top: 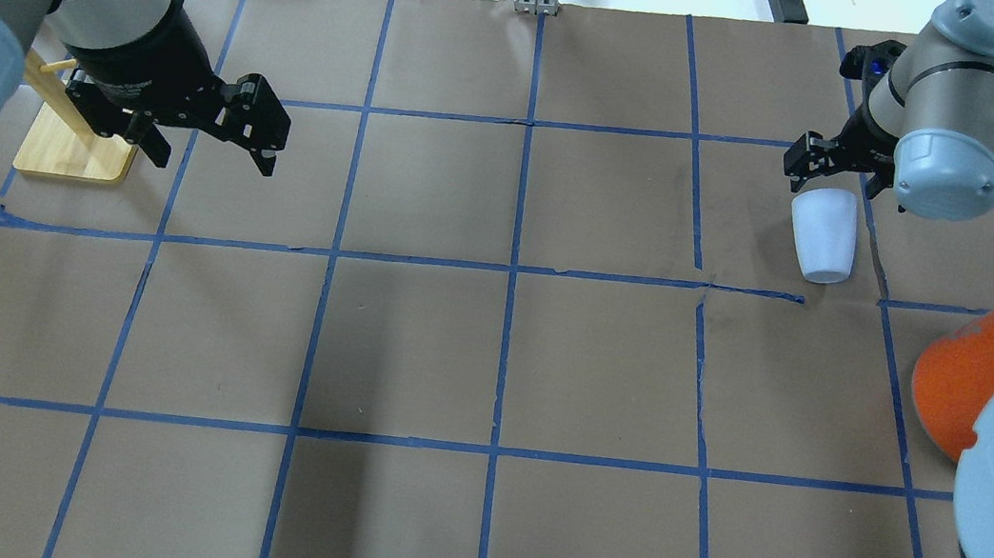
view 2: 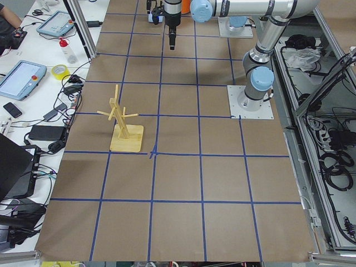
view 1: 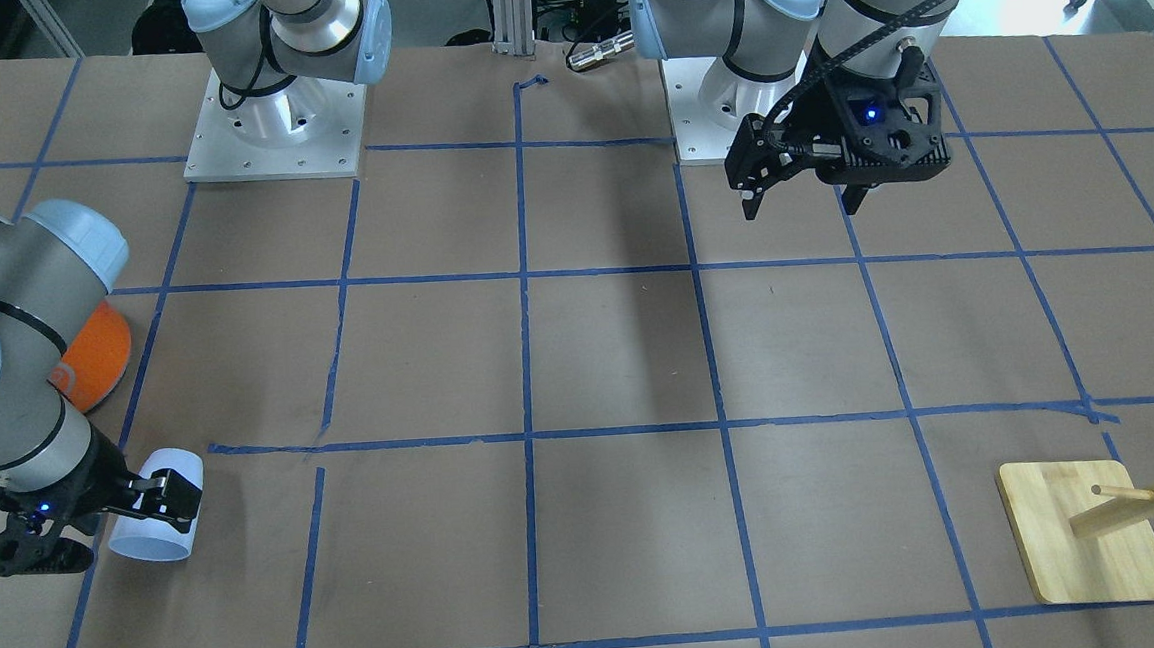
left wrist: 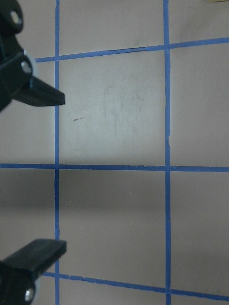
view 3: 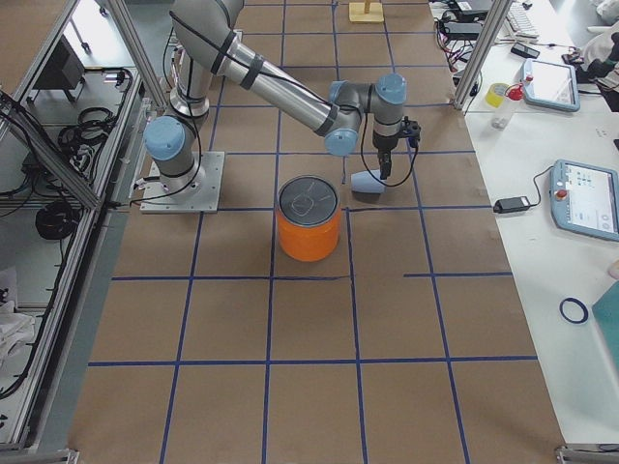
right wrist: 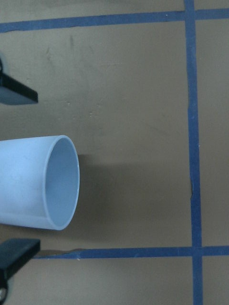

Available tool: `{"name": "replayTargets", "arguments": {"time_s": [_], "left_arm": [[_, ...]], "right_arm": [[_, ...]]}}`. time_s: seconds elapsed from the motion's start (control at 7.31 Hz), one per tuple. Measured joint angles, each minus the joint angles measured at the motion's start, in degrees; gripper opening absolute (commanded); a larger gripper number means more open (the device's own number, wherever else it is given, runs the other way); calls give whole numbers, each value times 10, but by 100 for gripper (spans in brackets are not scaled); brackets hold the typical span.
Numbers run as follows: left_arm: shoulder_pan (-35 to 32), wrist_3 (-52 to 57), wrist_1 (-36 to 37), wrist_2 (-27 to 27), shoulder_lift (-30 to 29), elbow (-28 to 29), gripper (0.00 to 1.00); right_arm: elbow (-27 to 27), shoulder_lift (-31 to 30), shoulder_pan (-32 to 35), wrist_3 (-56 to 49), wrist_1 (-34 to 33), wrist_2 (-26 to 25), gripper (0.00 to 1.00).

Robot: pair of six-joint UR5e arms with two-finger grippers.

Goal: Flip cup
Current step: 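Close the right gripper on the light-blue cup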

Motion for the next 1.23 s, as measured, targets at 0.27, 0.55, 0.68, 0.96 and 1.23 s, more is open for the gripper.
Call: {"name": "replayTargets", "arguments": {"time_s": [0.27, 0.55, 0.68, 0.96, 1.23], "left_arm": [[0, 1, 0, 0, 0, 0, 100], [0, 3, 0, 1, 0, 0, 100], [0, 3, 0, 1, 0, 0, 100], [0, 4, -1, 1, 0, -2, 100], [0, 5, 0, 0, 2, -6, 100]], "right_arm": [[4, 14, -3, -1, -5, 0, 100], [5, 31, -14, -3, -13, 0, 100], [5, 35, -18, -5, -14, 1, 100], [5, 42, -20, -7, -16, 8, 100], [5, 55, -21, -4, -26, 9, 100]]}}
